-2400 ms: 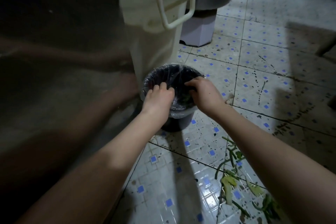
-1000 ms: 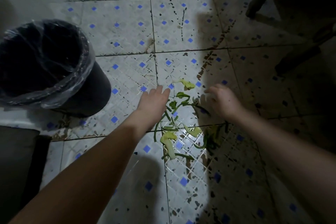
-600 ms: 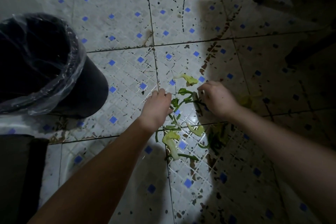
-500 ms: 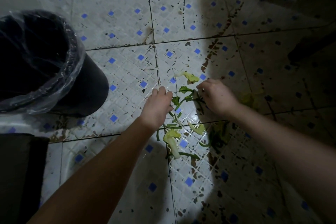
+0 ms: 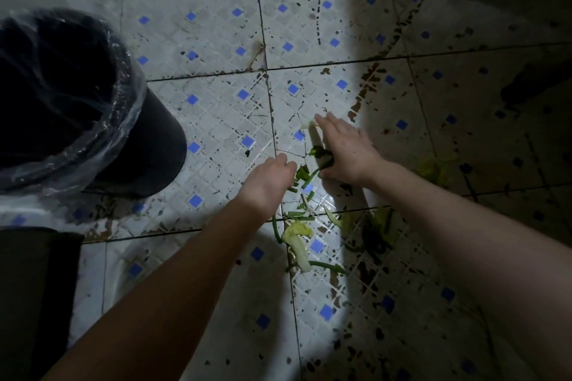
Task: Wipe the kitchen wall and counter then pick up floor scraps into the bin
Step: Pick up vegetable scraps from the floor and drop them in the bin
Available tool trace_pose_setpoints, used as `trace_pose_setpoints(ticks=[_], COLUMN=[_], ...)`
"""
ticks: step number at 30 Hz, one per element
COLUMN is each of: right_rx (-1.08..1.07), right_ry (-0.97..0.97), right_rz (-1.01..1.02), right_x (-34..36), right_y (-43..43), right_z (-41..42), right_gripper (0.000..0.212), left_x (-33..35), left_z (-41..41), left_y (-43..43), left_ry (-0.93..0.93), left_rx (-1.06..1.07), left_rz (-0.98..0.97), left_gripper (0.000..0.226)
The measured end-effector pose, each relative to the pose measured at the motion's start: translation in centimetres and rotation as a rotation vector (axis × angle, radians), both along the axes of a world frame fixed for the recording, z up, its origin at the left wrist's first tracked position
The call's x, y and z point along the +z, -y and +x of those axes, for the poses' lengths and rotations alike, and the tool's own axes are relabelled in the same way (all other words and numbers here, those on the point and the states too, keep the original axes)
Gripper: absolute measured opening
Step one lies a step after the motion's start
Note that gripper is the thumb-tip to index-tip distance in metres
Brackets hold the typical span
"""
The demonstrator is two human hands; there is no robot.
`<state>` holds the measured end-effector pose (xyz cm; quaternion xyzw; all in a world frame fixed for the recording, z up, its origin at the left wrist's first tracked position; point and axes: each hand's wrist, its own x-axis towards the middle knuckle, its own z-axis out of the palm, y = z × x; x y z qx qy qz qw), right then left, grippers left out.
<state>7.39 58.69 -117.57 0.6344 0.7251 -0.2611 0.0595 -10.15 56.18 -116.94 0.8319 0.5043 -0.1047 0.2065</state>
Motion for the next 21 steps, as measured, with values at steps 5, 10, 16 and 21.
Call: trace_pose_setpoints(ticks=[5, 10, 16, 21], right_rx=[0.07, 0.048, -0.01, 0.013], right_ry=[0.049, -0.044, -0.049, -0.019], right_rz=[0.033, 0.124, 0.105, 0.132], right_x=[-0.6, -0.7, -0.8, -1.1], right_y=[-0.5, -0.2, -0.3, -0.4], right_z=[-0.3, -0.4, -0.1, -0.5], right_gripper=[0.069, 0.041, 0.083, 0.055], left_x=[0.4, 0.3, -0.8, -1.1], left_z=[-0.7, -1.1, -0.8, -0.6], left_y=[-0.3, -0.2, 0.5, 1.1], left_ry=[0.026, 0.029, -0.078, -0.128], left_rx=[-0.007, -0.03, -0.043, -0.022], left_rz=[-0.097, -0.071, 0.097, 0.14], left_gripper=[0.014, 0.008, 0.025, 0.034])
